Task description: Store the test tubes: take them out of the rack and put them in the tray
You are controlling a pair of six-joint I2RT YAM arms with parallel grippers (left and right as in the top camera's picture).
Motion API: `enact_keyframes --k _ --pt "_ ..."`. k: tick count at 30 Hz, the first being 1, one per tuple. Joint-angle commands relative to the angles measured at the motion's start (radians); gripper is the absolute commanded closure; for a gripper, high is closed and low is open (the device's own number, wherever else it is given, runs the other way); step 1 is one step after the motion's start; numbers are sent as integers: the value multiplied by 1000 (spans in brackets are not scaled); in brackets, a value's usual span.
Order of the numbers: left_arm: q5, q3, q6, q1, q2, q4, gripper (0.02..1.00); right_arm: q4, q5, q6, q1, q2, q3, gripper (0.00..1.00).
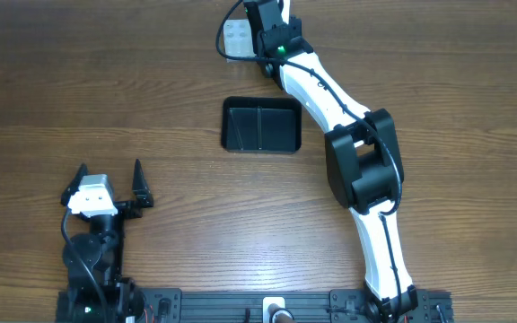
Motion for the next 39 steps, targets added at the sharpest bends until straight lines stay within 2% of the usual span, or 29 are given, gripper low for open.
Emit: enact_keyframes --k 1,39 --pt "7 -4 15 4 -8 -1 18 8 6 0 8 14 27 844" --pt "7 -4 15 4 -8 -1 20 -2 6 -1 18 -187 43 895"
